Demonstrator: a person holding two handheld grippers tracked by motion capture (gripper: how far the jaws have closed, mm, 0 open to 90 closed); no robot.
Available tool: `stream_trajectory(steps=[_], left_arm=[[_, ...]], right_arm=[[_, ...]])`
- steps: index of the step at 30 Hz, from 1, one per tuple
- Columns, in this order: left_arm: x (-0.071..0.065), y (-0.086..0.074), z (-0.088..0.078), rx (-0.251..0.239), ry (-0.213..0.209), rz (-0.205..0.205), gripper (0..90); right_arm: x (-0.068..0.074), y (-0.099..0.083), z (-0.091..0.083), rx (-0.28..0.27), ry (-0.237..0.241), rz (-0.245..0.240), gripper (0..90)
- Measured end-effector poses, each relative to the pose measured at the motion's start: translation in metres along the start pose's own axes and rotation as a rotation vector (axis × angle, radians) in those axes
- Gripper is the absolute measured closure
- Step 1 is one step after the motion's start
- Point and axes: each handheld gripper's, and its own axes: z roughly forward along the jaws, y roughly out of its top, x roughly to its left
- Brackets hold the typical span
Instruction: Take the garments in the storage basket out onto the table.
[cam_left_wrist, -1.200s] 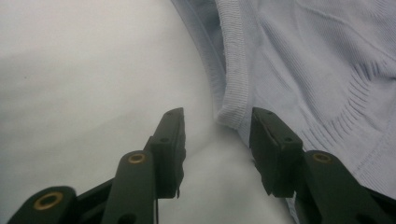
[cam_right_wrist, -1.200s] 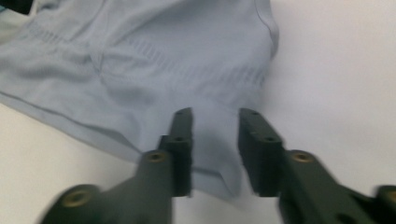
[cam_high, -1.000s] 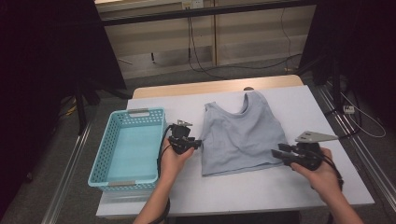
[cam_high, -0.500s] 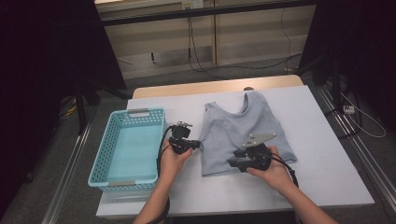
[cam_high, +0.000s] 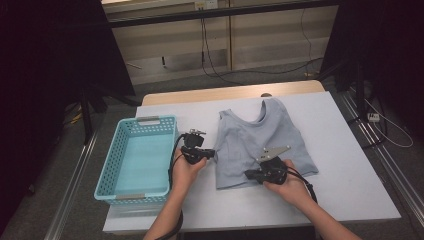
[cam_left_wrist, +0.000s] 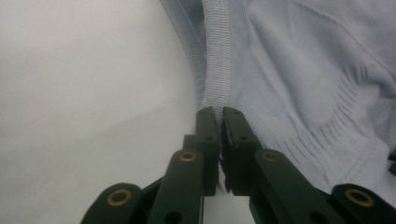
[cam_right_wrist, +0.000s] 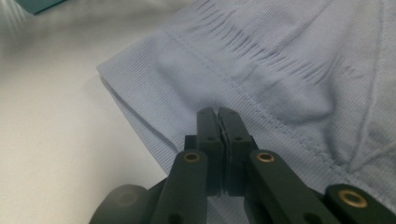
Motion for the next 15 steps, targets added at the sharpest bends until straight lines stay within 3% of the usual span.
stream_trajectory(steps=[2, 7, 11, 15], left_arm=[[0.001, 0.0, 0.002, 0.005, 0.006, -0.002, 80.1], [-0.001, -0.002, 0.006, 0.009, -0.005, -0.01, 79.8], [-0.003, -0.003, 0.011, 0.037, -0.038, -0.018, 89.3], [-0.001, 0.0, 0.012, 0.047, -0.046, -0.024, 90.0]], right_arm=[[0.0, -0.001, -0.003, -0.003, 0.004, 0.001, 89.6], [0.0, -0.004, -0.01, -0.008, 0.027, 0.019, 89.9], [0.0, -0.006, -0.012, -0.013, 0.036, 0.032, 90.0], [0.001, -0.008, -0.014, -0.017, 0.042, 0.036, 90.0]])
